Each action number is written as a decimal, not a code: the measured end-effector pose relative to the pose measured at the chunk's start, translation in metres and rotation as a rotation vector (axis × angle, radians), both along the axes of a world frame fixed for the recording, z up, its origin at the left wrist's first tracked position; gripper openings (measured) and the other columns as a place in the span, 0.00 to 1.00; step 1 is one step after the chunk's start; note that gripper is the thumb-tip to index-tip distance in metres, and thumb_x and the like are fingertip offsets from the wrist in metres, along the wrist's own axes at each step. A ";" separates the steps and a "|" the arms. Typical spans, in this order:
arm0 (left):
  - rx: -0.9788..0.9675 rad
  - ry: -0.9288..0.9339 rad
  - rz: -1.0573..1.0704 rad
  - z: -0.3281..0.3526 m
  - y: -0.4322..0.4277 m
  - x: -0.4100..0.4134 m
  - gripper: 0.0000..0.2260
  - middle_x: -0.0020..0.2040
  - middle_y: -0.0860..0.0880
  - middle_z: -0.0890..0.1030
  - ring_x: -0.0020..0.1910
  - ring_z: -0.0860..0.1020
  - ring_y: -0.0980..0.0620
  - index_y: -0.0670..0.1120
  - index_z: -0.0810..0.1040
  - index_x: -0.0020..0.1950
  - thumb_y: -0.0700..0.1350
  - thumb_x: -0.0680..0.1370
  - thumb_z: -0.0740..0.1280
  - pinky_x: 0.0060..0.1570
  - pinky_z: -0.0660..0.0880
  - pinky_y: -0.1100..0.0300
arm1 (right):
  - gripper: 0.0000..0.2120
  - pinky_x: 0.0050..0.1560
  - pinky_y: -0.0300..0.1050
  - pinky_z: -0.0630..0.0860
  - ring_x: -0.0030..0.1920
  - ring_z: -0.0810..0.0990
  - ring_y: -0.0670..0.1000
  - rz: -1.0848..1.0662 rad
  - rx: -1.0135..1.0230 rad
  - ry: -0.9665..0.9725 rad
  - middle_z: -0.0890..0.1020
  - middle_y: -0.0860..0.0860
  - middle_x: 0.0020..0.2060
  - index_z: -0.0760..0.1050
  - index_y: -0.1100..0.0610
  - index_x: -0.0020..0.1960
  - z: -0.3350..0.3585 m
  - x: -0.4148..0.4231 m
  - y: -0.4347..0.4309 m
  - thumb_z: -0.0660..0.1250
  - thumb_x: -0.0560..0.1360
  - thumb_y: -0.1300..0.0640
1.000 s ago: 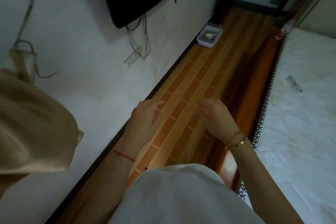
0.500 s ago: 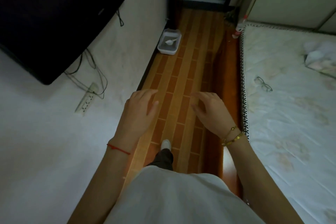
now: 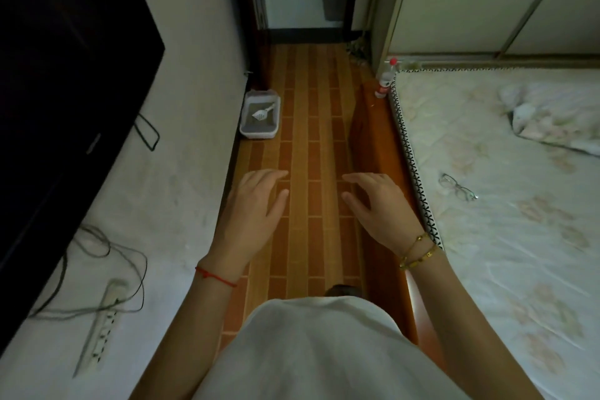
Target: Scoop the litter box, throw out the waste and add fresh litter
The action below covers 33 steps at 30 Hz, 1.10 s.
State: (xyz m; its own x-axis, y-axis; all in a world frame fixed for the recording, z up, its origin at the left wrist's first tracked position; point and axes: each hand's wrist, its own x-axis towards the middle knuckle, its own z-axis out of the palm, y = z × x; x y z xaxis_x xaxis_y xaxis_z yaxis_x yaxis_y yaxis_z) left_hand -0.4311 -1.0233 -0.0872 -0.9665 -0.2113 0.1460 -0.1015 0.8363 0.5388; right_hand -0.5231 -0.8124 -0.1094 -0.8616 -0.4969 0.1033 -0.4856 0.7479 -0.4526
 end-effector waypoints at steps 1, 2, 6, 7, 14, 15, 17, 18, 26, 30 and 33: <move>-0.001 -0.012 -0.011 -0.002 -0.004 -0.015 0.16 0.67 0.52 0.74 0.68 0.69 0.55 0.50 0.71 0.69 0.48 0.82 0.60 0.66 0.68 0.59 | 0.17 0.62 0.48 0.72 0.62 0.73 0.49 -0.012 0.008 -0.006 0.78 0.46 0.60 0.72 0.50 0.65 -0.002 -0.012 -0.002 0.61 0.79 0.48; 0.001 -0.020 -0.024 -0.003 -0.008 -0.030 0.16 0.67 0.52 0.74 0.68 0.69 0.55 0.51 0.71 0.69 0.48 0.82 0.60 0.65 0.68 0.59 | 0.17 0.62 0.48 0.72 0.62 0.73 0.48 -0.022 0.014 -0.010 0.78 0.46 0.60 0.72 0.50 0.65 -0.005 -0.025 -0.004 0.61 0.79 0.48; 0.017 -0.041 -0.072 -0.012 -0.023 -0.091 0.16 0.67 0.52 0.74 0.68 0.69 0.55 0.51 0.71 0.69 0.49 0.82 0.60 0.66 0.69 0.57 | 0.16 0.61 0.48 0.73 0.61 0.74 0.49 -0.071 0.007 -0.025 0.79 0.47 0.58 0.74 0.51 0.64 -0.017 -0.081 -0.011 0.62 0.78 0.48; 0.018 -0.045 -0.078 -0.015 -0.026 -0.108 0.16 0.67 0.52 0.74 0.68 0.69 0.56 0.51 0.71 0.70 0.49 0.82 0.60 0.66 0.69 0.57 | 0.15 0.61 0.48 0.73 0.60 0.74 0.50 -0.081 0.004 -0.031 0.79 0.47 0.57 0.74 0.51 0.63 -0.020 -0.097 -0.013 0.62 0.78 0.48; 0.040 -0.027 -0.073 -0.016 -0.037 -0.251 0.16 0.66 0.52 0.75 0.67 0.69 0.55 0.50 0.72 0.69 0.48 0.81 0.61 0.66 0.69 0.56 | 0.16 0.61 0.48 0.73 0.60 0.74 0.49 -0.081 -0.001 -0.030 0.79 0.46 0.57 0.73 0.50 0.64 -0.018 -0.234 -0.023 0.61 0.78 0.47; 0.048 -0.016 -0.072 -0.014 -0.037 -0.272 0.16 0.66 0.52 0.75 0.68 0.69 0.55 0.50 0.72 0.69 0.48 0.81 0.61 0.67 0.69 0.55 | 0.16 0.61 0.48 0.73 0.60 0.74 0.49 -0.078 -0.005 -0.023 0.79 0.47 0.58 0.74 0.50 0.64 -0.015 -0.257 -0.024 0.62 0.78 0.47; 0.062 -0.010 -0.065 -0.009 -0.036 -0.314 0.16 0.66 0.52 0.74 0.68 0.69 0.55 0.50 0.72 0.69 0.48 0.81 0.61 0.67 0.68 0.55 | 0.16 0.60 0.48 0.73 0.60 0.75 0.50 -0.072 -0.005 -0.013 0.80 0.47 0.58 0.74 0.50 0.64 -0.009 -0.303 -0.024 0.62 0.78 0.47; 0.066 -0.006 -0.060 -0.007 -0.036 -0.338 0.16 0.66 0.52 0.74 0.67 0.69 0.55 0.50 0.72 0.69 0.48 0.81 0.61 0.67 0.69 0.55 | 0.16 0.60 0.47 0.73 0.60 0.75 0.49 -0.068 -0.001 -0.007 0.80 0.47 0.58 0.74 0.50 0.64 -0.007 -0.329 -0.024 0.62 0.78 0.47; 0.122 -0.003 -0.002 -0.008 -0.048 -0.469 0.16 0.65 0.51 0.75 0.65 0.71 0.55 0.49 0.73 0.69 0.48 0.81 0.61 0.66 0.72 0.53 | 0.17 0.59 0.48 0.73 0.58 0.76 0.50 -0.036 -0.020 -0.037 0.80 0.48 0.56 0.75 0.52 0.64 -0.005 -0.472 -0.030 0.62 0.78 0.48; 0.120 -0.023 0.010 -0.016 -0.062 -0.522 0.16 0.64 0.50 0.76 0.64 0.72 0.54 0.48 0.74 0.68 0.47 0.81 0.62 0.65 0.72 0.52 | 0.16 0.58 0.51 0.74 0.57 0.76 0.51 -0.032 -0.029 -0.079 0.81 0.48 0.56 0.75 0.52 0.63 -0.013 -0.528 -0.040 0.63 0.77 0.48; 0.114 -0.023 0.010 -0.024 -0.075 -0.566 0.15 0.64 0.50 0.77 0.64 0.72 0.55 0.48 0.74 0.68 0.47 0.81 0.62 0.64 0.73 0.54 | 0.16 0.59 0.49 0.73 0.58 0.76 0.51 -0.043 -0.029 -0.095 0.80 0.48 0.56 0.75 0.51 0.64 -0.021 -0.571 -0.052 0.63 0.77 0.49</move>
